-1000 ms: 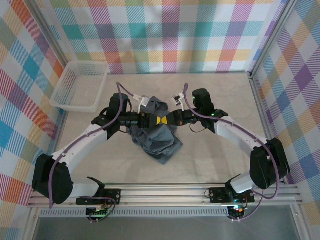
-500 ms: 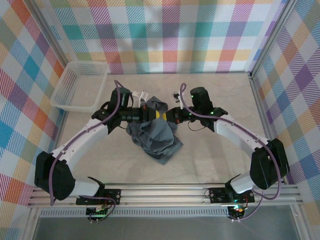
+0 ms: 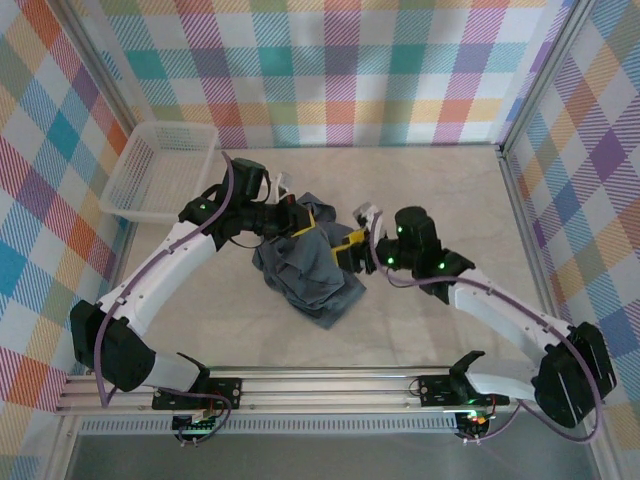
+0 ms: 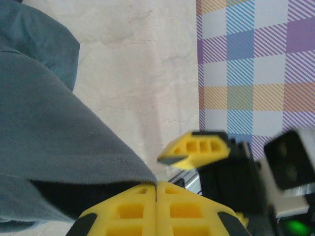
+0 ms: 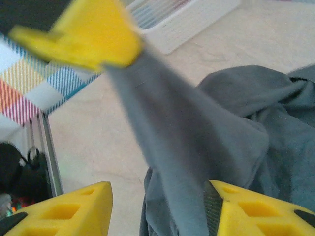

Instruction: Fold the inside-out t-shirt

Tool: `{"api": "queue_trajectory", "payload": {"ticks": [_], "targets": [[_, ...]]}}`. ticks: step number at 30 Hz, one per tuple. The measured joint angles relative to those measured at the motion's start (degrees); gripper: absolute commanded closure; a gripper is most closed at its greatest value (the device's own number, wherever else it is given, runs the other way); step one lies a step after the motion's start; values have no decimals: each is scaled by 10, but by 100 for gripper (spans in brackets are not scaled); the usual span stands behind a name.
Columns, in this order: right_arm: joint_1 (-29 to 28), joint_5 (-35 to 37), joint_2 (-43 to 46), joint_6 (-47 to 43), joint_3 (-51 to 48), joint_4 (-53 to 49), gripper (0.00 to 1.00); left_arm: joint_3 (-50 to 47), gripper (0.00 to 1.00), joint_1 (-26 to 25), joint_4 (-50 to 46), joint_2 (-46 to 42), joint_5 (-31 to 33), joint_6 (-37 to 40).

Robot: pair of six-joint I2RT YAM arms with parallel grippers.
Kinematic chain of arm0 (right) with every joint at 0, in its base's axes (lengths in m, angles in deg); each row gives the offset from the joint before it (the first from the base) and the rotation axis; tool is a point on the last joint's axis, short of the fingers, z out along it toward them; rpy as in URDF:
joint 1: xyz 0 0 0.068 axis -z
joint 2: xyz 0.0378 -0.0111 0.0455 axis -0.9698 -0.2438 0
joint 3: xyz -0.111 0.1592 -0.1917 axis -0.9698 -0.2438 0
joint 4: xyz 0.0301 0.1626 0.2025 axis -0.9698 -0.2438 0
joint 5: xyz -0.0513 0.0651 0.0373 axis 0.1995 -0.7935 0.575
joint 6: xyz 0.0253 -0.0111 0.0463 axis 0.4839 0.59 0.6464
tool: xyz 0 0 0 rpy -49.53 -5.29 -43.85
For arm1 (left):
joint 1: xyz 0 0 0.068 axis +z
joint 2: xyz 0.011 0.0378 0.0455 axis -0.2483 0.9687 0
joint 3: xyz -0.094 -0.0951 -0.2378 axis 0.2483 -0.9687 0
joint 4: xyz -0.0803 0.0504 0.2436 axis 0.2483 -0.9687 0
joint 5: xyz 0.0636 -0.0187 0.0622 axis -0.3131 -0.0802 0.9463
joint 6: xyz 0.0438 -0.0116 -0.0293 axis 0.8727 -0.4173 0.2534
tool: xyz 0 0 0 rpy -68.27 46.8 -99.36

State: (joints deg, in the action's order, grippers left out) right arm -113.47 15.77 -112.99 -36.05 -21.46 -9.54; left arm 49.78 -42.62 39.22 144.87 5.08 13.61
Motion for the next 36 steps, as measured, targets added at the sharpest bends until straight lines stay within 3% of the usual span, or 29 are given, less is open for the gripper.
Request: {"api": "queue_trajectory", "payload": {"ticks": [7, 10, 17, 23, 27, 28, 33, 36], "targets": [[-54, 91, -16, -172, -20, 151, 44, 0, 100, 0, 0, 0, -2, 0], [-54, 111, -43, -216, -20, 214, 50, 0, 100, 0, 0, 0, -2, 0], [-55, 99, -99, -240, 2, 239, 67, 0, 100, 0, 0, 0, -2, 0], [-55, 88, -111, -233, 9, 246, 68, 0, 100, 0, 0, 0, -3, 0], [-54, 85, -119, -228, 18, 243, 94, 0, 100, 0, 1, -2, -3, 0], [-53, 85, -119, -224, 18, 241, 100, 0, 96, 0, 1, -2, -3, 1], [-53, 88, -103, -202, 12, 243, 100, 0, 61, 14, -2, -25, 21, 27], [-43, 93, -38, -170, -26, 245, 100, -1, 59, 45, -24, -69, 90, 60]]}}
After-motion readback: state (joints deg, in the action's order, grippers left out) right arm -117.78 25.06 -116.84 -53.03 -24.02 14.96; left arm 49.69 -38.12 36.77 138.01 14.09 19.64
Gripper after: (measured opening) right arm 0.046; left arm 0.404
